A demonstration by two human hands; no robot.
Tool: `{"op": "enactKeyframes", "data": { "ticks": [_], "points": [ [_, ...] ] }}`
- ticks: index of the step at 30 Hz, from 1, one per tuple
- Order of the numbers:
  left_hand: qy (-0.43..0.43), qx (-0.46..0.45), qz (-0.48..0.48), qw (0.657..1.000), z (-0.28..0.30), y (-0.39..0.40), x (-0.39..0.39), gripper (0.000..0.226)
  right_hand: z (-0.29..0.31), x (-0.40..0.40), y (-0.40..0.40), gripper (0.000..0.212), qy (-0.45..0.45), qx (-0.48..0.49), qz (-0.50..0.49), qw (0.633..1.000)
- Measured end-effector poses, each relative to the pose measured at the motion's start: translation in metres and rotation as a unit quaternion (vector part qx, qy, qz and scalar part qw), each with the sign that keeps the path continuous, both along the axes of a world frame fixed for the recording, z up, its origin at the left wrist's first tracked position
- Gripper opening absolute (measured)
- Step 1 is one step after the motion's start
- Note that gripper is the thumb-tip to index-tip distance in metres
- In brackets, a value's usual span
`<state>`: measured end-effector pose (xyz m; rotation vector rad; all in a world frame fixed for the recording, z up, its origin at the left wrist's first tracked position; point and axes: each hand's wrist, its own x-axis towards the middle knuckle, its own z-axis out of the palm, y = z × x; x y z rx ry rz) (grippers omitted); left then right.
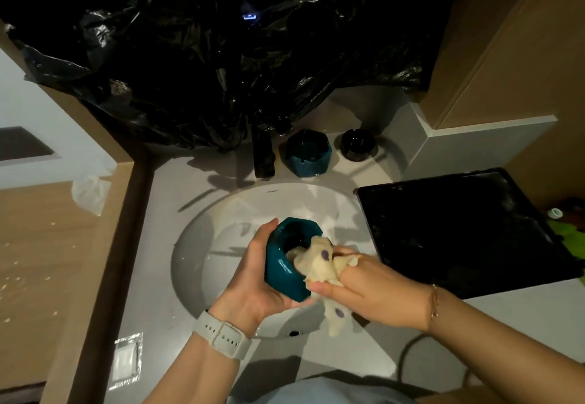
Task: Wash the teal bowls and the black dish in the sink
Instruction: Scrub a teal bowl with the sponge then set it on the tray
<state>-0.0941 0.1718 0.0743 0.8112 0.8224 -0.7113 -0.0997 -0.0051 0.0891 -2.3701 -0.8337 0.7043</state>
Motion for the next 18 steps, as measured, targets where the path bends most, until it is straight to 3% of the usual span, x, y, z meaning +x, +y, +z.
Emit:
{"op": "enactKeyframes", "data": {
  "ticks": [2, 4, 6, 9, 12, 14, 18],
  "points": [
    [-0.017, -0.004, -0.019, 1.000, -0.003, -0.003, -0.001, 0.066, 0.005, -0.004, 0.002, 0.049, 0.123, 0.043, -0.046, 0.990],
    [-0.057, 0.000, -0.031, 0.998, -0.002, -0.007, 0.000, 0.056, 0.010, -0.001, 0.008, 0.041, 0.152, 0.082, -0.071, 0.982],
    [-0.097, 0.005, -0.037, 0.995, 0.000, -0.009, 0.001, 0.052, 0.010, 0.007, 0.013, 0.049, 0.059, 0.047, -0.033, 0.997],
    [-0.125, 0.024, -0.018, 0.992, 0.002, -0.007, 0.007, 0.047, 0.006, 0.017, 0.016, 0.086, -0.135, -0.032, 0.015, 0.990],
    [-0.084, 0.003, 0.003, 0.996, 0.003, -0.006, 0.016, 0.047, 0.001, 0.015, 0.008, 0.095, -0.137, -0.026, 0.007, 0.990],
    [-0.059, -0.006, 0.005, 0.998, 0.002, -0.008, 0.018, 0.050, -0.004, 0.014, 0.001, 0.088, -0.100, 0.010, 0.000, 0.995],
    [-0.066, -0.012, -0.028, 0.997, -0.009, -0.015, 0.014, 0.054, -0.013, 0.007, -0.014, 0.061, 0.121, 0.124, -0.116, 0.978]
  ]
}}
